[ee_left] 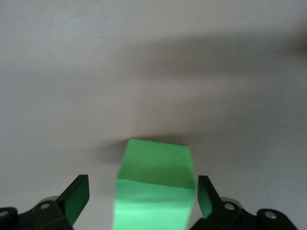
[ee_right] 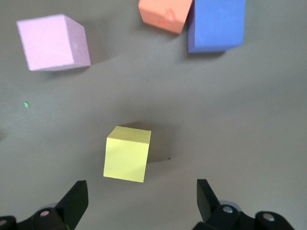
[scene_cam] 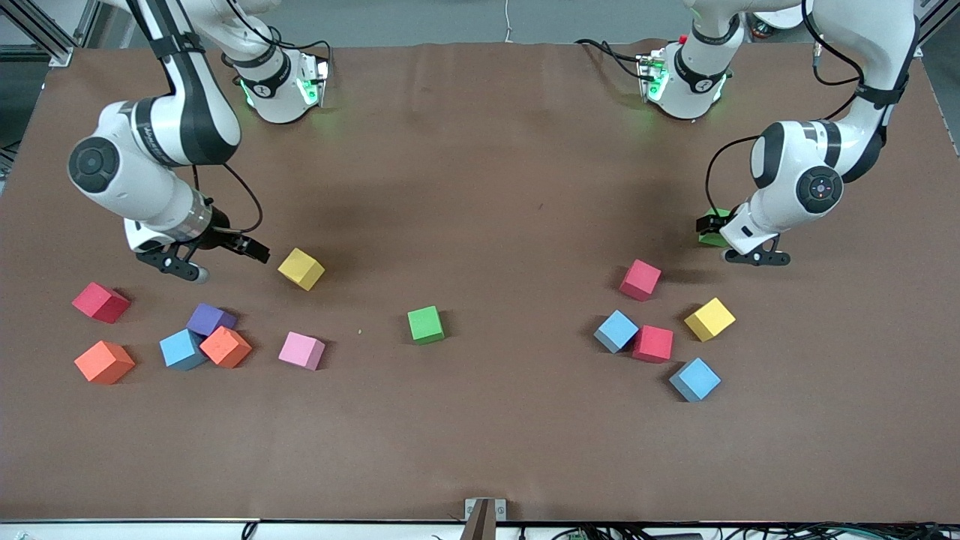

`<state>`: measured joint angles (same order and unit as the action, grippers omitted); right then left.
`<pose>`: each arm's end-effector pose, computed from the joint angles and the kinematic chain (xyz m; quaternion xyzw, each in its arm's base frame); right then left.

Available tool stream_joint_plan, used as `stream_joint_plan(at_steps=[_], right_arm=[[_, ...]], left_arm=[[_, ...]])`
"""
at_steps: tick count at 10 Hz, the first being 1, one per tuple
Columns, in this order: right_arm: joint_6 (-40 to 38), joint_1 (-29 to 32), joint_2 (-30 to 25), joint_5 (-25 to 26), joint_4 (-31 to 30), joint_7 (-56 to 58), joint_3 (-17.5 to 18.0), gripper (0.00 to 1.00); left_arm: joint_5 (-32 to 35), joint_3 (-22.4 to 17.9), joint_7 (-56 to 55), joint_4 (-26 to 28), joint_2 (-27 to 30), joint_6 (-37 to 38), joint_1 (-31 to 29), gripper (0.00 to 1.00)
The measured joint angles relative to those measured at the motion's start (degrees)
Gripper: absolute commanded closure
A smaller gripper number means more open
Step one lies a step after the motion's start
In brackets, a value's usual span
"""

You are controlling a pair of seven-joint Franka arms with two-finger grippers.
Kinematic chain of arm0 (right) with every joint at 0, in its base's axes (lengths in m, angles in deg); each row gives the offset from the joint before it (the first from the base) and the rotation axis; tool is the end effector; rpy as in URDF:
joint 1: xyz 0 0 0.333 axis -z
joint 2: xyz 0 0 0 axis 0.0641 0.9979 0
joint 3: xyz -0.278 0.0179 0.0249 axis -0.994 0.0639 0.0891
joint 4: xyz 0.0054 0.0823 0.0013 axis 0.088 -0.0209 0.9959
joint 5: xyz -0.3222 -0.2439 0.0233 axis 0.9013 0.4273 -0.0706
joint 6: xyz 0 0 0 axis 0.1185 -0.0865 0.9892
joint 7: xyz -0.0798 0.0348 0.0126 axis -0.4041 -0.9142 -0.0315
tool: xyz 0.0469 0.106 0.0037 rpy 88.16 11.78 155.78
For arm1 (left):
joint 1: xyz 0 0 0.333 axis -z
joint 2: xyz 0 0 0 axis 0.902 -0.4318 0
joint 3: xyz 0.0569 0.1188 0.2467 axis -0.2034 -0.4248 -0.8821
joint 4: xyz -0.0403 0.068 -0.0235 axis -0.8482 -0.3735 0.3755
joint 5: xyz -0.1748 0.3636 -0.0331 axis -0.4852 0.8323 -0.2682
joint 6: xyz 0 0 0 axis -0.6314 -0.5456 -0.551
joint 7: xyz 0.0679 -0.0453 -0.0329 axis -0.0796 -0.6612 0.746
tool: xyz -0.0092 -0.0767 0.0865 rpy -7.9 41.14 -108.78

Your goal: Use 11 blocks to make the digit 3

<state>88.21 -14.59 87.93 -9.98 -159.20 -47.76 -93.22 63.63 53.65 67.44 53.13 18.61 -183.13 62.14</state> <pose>0.5181 0.0653 0.2749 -0.9756 0.2141 0.0429 0.0246 0.4480 0.0123 0.1531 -0.9918 0.0517 0.1145 0.0238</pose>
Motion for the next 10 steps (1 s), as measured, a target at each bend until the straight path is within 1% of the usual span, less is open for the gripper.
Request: stream_joint_plan(at_steps=[1, 2, 3, 5, 6, 7, 8, 9, 10], right_arm=[[2.76, -1.28, 1.86, -0.79, -0.56, -2.53, 0.01, 0.0], [7.04, -2.89, 4.24, -1.31, -1.44, -4.85, 0.04, 0.0], [11.11, -4.18, 6.84, -1.59, -1.99, -6.45, 0.07, 0.0], [15.87, -4.86, 10.92, -1.8, -2.15, -7.36, 0.02, 0.0], [16.38, -4.8, 11.94, -1.81, -2.15, -7.46, -0.2, 0.0], [16.4, -4.72, 12.44, -1.82, -2.17, -7.54, -0.32, 0.0], [16.36, -4.68, 12.76, -1.86, -2.24, -7.82, -0.35, 0.0], [16.35, -4.68, 12.92, -1.91, -2.37, -8.04, -0.35, 0.0], [16.35, -4.69, 13.07, -2.18, -2.5, -8.1, -0.3, 0.0]], left_arm=[[0.08, 0.0, 0.81, 0.66, 0.0, -0.84, -0.74, 0.02], [0.08, 0.02, 0.87, 1.69, 0.01, -2.03, -0.82, 0.1], [0.08, 0.15, 0.86, 2.5, 0.01, -2.72, -0.75, 0.26], [0.08, 0.28, 0.86, 3.24, 0.03, -3.06, -0.74, 0.68], [0.08, 0.39, 0.86, 3.27, 0.08, -3.06, -0.72, 0.77], [0.11, 0.89, 0.86, 3.2, 0.36, -3.06, -0.74, 0.82], [0.11, 2.45, 0.64, 2.56, 0.9, -2.62, -0.75, 0.84], [0.11, 5.08, -0.14, 0.35, 1.73, -0.05, -0.71, 0.84], [-0.3, 9.13, -3.58, -3.69, 2.39, 3.89, -0.58, 0.84]])
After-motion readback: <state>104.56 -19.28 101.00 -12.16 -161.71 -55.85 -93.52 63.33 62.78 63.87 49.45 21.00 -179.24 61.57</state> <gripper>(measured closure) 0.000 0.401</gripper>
